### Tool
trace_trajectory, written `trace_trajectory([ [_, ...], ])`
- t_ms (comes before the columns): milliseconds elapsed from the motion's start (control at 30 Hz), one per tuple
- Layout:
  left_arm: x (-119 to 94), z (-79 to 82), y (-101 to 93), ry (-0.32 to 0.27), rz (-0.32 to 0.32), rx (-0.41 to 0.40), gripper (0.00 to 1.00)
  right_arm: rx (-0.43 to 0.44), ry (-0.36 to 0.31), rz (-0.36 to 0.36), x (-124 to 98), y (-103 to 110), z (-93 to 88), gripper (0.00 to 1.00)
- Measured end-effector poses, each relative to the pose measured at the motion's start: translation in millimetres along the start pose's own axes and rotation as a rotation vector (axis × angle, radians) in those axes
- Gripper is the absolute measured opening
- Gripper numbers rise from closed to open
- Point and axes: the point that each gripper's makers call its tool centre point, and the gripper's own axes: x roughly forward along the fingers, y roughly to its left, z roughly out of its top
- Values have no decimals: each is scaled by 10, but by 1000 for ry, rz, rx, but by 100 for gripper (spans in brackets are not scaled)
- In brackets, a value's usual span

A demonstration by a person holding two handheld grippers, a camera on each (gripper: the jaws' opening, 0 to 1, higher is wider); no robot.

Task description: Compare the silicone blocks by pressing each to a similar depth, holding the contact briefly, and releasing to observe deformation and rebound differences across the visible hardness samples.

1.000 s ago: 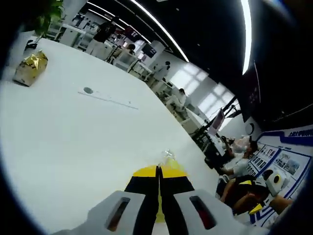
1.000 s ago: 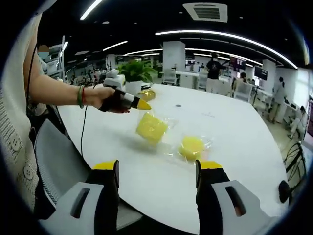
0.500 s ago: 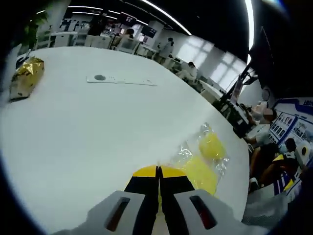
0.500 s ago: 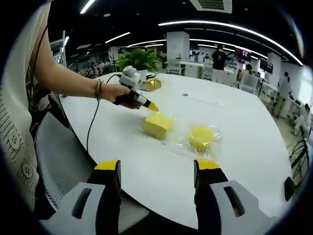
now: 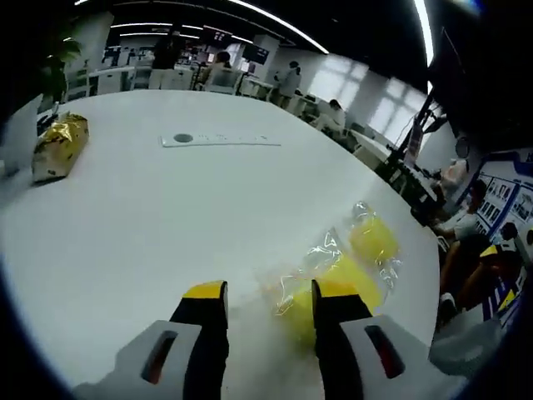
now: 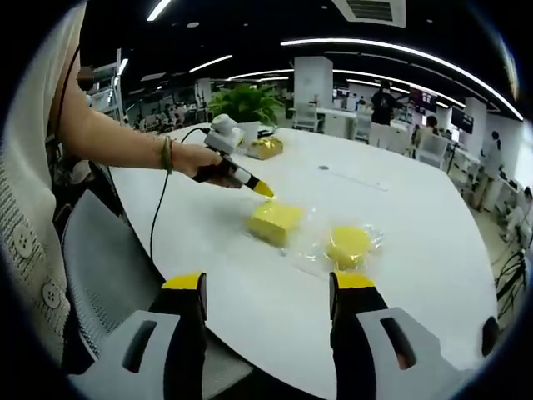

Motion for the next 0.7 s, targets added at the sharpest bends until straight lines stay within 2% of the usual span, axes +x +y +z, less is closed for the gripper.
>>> trace_trajectory([
  [67, -210, 6, -84, -31, 6, 7, 42, -1, -11, 5, 7, 14, 16, 56],
  [133, -384, 0, -192, -58, -2, -1, 46, 20, -25, 18, 10, 46, 38, 56],
  [233, -725, -101, -453, -105, -23, 11, 49, 34, -49, 18, 1, 77, 76, 54],
  [267, -801, -141, -499, -115, -20, 1, 51, 23, -58, 3, -6, 79, 89, 53],
  [300, -919, -180, -582, -152, -18, -29, 52, 21, -70, -2, -10, 90, 106, 52],
  [333, -989, -205, -648, -172, -28, -44, 54, 42, -101, 1, -12, 120, 147, 52],
  [400, -1142, -349, -768, -167, -36, -58, 57, 70, -123, 15, -18, 175, 168, 55],
  [567, -1482, -584, -1071, -181, -51, 71, 66, 101, -136, 27, -48, 245, 154, 58],
  [633, -1618, -674, -1155, -191, -56, 67, 69, 143, -128, 41, -62, 269, 114, 62],
  [700, -1713, -725, -1214, -204, -68, 59, 71, 144, -132, 46, -79, 271, 91, 65],
])
